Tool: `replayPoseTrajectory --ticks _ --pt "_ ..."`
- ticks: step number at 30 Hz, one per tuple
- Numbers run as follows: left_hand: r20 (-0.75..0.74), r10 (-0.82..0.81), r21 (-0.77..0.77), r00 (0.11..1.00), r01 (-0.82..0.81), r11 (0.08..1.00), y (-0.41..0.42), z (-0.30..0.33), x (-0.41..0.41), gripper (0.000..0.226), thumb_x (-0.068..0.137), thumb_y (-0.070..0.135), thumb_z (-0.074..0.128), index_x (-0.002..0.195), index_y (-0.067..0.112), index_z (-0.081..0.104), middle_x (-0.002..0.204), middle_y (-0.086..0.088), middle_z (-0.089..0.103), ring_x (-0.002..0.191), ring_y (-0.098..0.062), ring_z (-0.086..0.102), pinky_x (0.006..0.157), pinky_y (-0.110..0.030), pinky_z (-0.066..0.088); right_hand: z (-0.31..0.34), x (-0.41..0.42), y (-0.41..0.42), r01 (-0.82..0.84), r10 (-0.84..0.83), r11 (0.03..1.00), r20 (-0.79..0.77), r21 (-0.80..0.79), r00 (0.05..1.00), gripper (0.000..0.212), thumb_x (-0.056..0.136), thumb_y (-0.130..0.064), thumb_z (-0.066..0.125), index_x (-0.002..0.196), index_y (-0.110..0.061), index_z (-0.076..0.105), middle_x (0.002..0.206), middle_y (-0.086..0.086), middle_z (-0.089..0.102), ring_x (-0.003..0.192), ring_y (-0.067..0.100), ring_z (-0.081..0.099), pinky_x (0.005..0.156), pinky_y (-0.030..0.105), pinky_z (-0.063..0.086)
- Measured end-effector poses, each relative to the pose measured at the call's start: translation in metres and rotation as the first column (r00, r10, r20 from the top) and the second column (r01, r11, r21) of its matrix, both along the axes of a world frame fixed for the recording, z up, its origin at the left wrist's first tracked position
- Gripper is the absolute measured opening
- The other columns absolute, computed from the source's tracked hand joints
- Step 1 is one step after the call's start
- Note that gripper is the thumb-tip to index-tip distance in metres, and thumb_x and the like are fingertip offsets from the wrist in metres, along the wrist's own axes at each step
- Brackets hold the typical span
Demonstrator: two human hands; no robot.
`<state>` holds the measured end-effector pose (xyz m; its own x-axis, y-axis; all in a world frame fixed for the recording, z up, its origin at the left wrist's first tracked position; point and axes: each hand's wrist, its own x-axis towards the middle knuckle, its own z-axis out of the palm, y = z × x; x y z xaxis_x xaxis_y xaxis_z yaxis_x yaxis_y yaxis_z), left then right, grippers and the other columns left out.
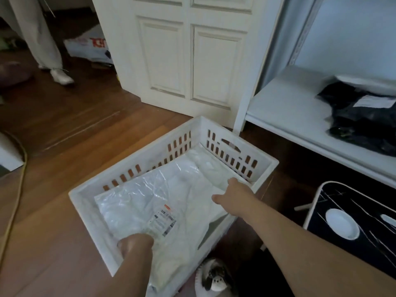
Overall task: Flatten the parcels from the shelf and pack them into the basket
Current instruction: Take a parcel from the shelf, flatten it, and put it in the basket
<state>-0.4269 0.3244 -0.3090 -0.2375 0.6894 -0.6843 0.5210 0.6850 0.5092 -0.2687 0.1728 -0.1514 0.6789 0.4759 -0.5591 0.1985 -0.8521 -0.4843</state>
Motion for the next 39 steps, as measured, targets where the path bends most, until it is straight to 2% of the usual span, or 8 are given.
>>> replayPoseTrajectory --ticks 3,6,9,15,25,29,35,39 --pt "-0.25 -0.261 0.103 0.933 0.293 0.951 -0.023 0.012 0.009 0.08 0.094 0.016 0.052 0.152 0.01 -0.004 0.155 -0.026 0.008 0.14 -0.043 0.017 0.114 -0.052 0.017 -0.004 -0.001 0.004 -0.113 0.119 0.99 0.069 -0.084 0.991 0.062 0.095 -0.039 0.054 0.143 -0.01 0.027 0.142 0.011 0.042 0.127 0.028 0.045 0.098 0.032 0.042" --pt "-0.567 -0.609 0.199 0.555 0.809 0.553 -0.033 0.01 0.024 0.079 0.095 0.013 0.039 0.151 0.019 -0.017 0.155 -0.017 -0.027 0.144 -0.038 -0.017 0.117 -0.05 -0.006 -0.012 0.002 0.005 -0.199 0.222 0.966 0.14 -0.163 0.965 0.059 0.096 -0.041 0.052 0.141 -0.011 0.032 0.14 0.01 0.045 0.126 0.027 0.048 0.1 0.034 0.043" --pt "-0.521 -0.83 0.069 0.2 0.979 0.192 -0.031 0.007 0.044 0.093 0.089 0.058 0.049 0.144 0.042 -0.025 0.148 -0.002 -0.042 0.138 -0.034 -0.035 0.109 -0.067 -0.002 -0.018 0.004 0.005 -0.28 0.319 0.936 0.178 -0.214 0.931 0.06 0.096 -0.042 0.052 0.144 -0.014 0.031 0.144 0.008 0.042 0.129 0.026 0.044 0.104 0.035 0.039" --pt "-0.357 -0.926 -0.222 -0.121 0.974 -0.042 -0.02 -0.024 0.047 0.138 0.048 0.078 0.073 0.138 0.051 -0.028 0.144 0.003 -0.049 0.133 -0.035 -0.042 0.095 -0.084 0.006 -0.033 0.011 0.009 -0.352 0.428 0.883 0.223 -0.31 0.876 0.065 0.095 -0.048 0.049 0.146 -0.015 0.028 0.142 0.008 0.042 0.128 0.027 0.043 0.103 0.038 0.039" --pt "-0.281 -0.929 -0.373 -0.242 0.919 -0.127 -0.008 -0.037 0.053 0.147 0.052 0.05 0.089 0.141 0.044 -0.028 0.144 -0.003 -0.048 0.131 -0.045 -0.039 0.098 -0.078 0.023 -0.041 0.022 0.008 -0.361 0.451 0.865 0.223 -0.349 0.865 0.064 0.095 -0.047 0.049 0.145 -0.014 0.027 0.141 0.009 0.044 0.127 0.028 0.043 0.102 0.039 0.039" --pt "-0.391 -0.86 -0.403 -0.327 0.901 -0.159 -0.005 -0.009 0.077 0.115 0.066 0.039 0.084 0.151 0.034 0.007 0.157 -0.008 -0.005 0.142 -0.045 -0.002 0.102 -0.068 0.032 -0.032 0.02 0.001 -0.331 0.395 0.904 0.236 -0.27 0.888 0.063 0.094 -0.047 0.052 0.145 -0.017 0.029 0.14 0.007 0.045 0.126 0.027 0.045 0.103 0.039 0.04" --pt "-0.626 -0.74 -0.039 -0.247 0.957 -0.286 -0.035 0.087 0.156 0.059 0.085 0.036 0.067 0.136 0.015 0.046 0.14 -0.008 0.043 0.123 -0.028 0.049 0.097 -0.039 0.046 -0.004 0.035 -0.048 -0.126 0.148 0.988 0.297 -0.094 0.943 0.052 0.092 -0.046 0.055 0.135 -0.021 0.04 0.133 0.003 0.05 0.121 0.024 0.05 0.101 0.04 0.044" --pt "-0.662 -0.708 0.162 -0.246 0.876 -0.455 -0.095 0.16 0.209 0.046 0.089 0.037 0.06 0.128 0.015 0.051 0.129 -0.007 0.054 0.116 -0.025 0.054 0.095 -0.038 0.047 0.018 0.056 -0.118 -0.016 0.076 0.985 0.351 -0.171 0.933 0.055 0.092 -0.043 0.055 0.138 -0.015 0.042 0.136 0.01 0.048 0.122 0.03 0.048 0.102 0.043 0.042"
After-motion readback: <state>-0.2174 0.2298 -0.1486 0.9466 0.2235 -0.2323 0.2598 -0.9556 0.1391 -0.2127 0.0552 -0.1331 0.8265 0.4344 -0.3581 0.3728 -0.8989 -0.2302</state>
